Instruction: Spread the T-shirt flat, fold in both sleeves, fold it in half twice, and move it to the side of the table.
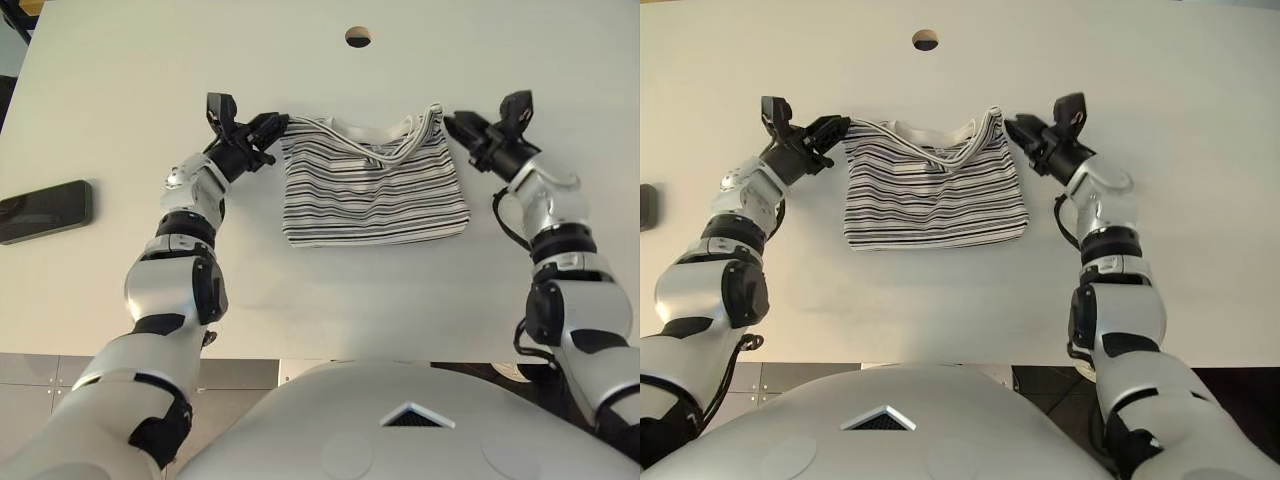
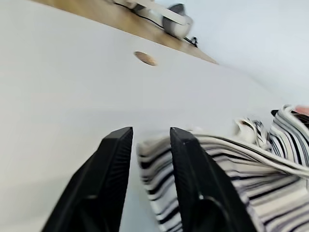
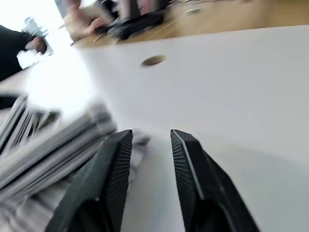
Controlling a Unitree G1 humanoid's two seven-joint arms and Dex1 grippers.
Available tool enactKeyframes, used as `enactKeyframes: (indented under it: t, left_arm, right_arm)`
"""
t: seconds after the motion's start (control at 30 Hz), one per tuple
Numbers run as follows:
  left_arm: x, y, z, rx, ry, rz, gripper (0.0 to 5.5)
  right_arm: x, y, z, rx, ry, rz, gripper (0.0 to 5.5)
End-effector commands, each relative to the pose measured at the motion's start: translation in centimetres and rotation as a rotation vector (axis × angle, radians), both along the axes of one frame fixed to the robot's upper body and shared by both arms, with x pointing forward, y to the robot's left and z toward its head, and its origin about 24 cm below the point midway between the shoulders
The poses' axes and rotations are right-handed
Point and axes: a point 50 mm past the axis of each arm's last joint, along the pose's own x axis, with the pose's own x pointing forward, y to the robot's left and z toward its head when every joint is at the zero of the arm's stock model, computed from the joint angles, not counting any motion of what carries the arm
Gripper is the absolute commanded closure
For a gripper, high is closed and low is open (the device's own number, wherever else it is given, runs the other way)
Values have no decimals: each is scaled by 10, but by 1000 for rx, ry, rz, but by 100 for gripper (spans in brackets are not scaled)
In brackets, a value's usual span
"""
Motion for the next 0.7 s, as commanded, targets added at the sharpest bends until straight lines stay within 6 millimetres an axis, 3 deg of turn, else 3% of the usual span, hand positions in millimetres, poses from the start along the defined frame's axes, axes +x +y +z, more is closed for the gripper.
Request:
enactKeyframes:
  t: [0.03, 0.13, 0.2, 0.27, 0.37, 0.47, 0.57, 0.7]
  left_arm:
    - [4, 10, -1, 20, 96, 119, 350]
    - [4, 17, -2, 47, 118, 187, 307]
    - [6, 17, 4, 38, 48, 171, 307]
    - [12, 13, 25, 4, -173, 97, 307]
    - [10, 2, 52, 128, -477, -2, 307]
    - [-15, -25, 73, 242, -801, -228, 307]
    - [-37, -42, 73, 294, -918, -382, 307]
    - [-71, -57, 39, 464, -883, -625, 307]
  right_arm:
    - [13, -6, 7, 66, 61, -145, 336]
    - [15, -12, 8, 64, 78, -216, 332]
    - [15, -15, 10, -14, 21, -216, 332]
    - [13, -6, 24, -103, -173, -98, 332]
    - [-4, 13, 41, -259, -475, 139, 332]
    - [-28, 29, 46, -449, -700, 376, 332]
    - [-37, 36, 39, -602, -752, 477, 332]
    - [-48, 50, 28, -758, -800, 625, 332]
